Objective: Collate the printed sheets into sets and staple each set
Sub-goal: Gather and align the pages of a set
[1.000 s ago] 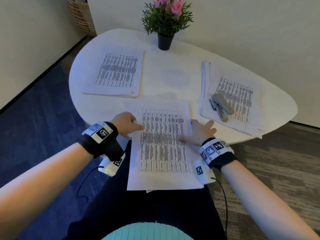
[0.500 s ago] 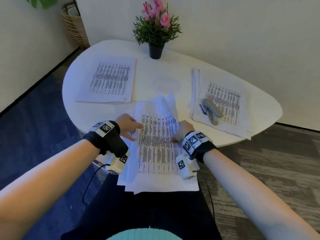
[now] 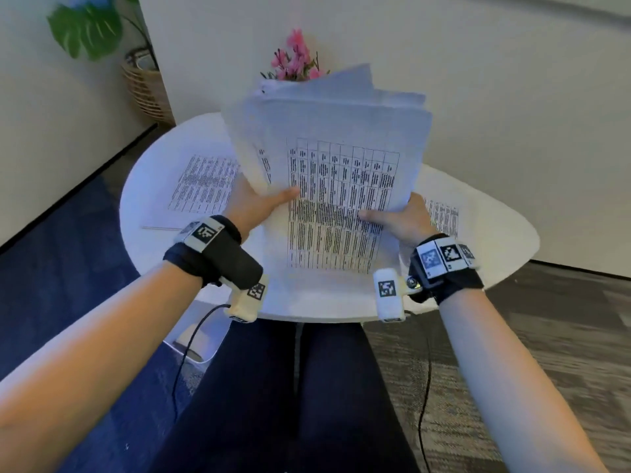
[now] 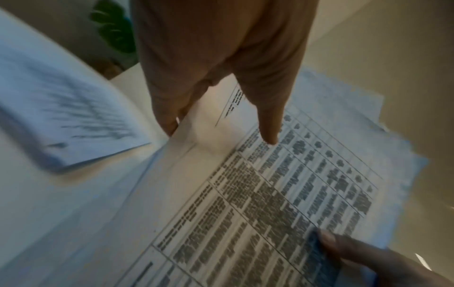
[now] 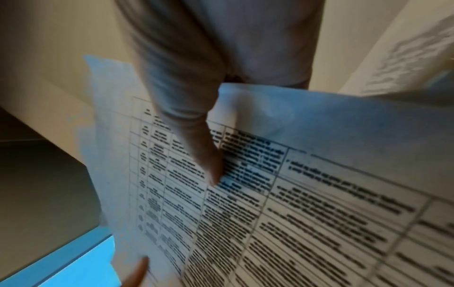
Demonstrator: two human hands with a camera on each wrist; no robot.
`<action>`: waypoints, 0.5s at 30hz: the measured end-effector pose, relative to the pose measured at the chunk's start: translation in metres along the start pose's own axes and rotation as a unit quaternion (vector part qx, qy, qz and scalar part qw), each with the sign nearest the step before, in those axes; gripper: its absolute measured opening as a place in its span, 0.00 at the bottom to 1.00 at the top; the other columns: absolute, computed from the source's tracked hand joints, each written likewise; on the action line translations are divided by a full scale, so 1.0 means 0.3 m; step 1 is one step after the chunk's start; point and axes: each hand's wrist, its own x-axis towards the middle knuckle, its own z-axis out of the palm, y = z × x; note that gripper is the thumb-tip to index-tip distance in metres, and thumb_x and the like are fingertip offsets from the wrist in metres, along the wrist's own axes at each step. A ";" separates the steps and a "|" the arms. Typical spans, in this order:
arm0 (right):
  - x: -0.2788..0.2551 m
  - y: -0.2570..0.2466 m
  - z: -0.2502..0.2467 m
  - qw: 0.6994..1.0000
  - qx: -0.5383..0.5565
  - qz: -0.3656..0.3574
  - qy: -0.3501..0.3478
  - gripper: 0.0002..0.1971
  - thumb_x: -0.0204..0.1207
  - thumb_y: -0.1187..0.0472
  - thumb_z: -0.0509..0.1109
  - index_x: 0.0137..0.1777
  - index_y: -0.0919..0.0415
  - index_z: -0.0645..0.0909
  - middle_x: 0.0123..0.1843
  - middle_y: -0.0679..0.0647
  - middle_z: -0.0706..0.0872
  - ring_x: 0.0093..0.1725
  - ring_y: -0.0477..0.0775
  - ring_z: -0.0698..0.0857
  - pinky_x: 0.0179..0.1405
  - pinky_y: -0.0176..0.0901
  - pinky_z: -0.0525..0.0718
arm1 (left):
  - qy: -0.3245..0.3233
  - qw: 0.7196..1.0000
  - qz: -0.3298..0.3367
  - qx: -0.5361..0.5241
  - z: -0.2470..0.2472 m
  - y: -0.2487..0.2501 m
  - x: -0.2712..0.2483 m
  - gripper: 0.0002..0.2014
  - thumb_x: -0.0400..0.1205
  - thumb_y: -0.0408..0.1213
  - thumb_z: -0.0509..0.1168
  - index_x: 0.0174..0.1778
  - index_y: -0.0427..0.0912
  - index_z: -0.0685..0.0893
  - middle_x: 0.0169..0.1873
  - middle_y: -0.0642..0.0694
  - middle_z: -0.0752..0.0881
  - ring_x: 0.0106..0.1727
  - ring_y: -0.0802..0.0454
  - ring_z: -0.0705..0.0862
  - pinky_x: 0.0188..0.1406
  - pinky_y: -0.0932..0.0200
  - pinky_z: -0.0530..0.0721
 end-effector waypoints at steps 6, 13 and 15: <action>0.018 -0.108 -0.047 0.982 0.153 -0.076 0.075 0.18 0.61 0.63 0.84 0.49 0.61 0.82 0.43 0.48 0.89 0.42 0.42 0.88 0.39 0.36 0.84 | 0.034 0.976 0.212 -0.027 0.052 0.213 0.001 0.29 0.80 0.38 0.69 0.74 0.37 0.65 0.62 0.47 0.82 0.59 0.61 0.84 0.59 0.60 0.84; 0.033 -0.165 -0.063 0.975 0.168 -0.123 0.082 0.20 0.55 0.55 0.86 0.47 0.57 0.87 0.46 0.51 0.90 0.45 0.51 0.87 0.49 0.49 0.86 | 0.067 0.903 0.415 0.089 0.030 0.308 -0.024 0.43 0.80 0.27 0.63 0.82 0.33 0.40 0.66 0.42 0.72 0.64 0.57 0.75 0.59 0.64 0.79; 0.037 -0.177 -0.047 0.977 0.156 -0.114 0.093 0.16 0.57 0.56 0.86 0.43 0.54 0.85 0.45 0.51 0.89 0.45 0.50 0.86 0.50 0.50 0.85 | 0.066 0.887 0.441 0.122 0.046 0.315 -0.040 0.40 0.77 0.23 0.60 0.83 0.35 0.45 0.71 0.42 0.70 0.68 0.57 0.73 0.64 0.62 0.74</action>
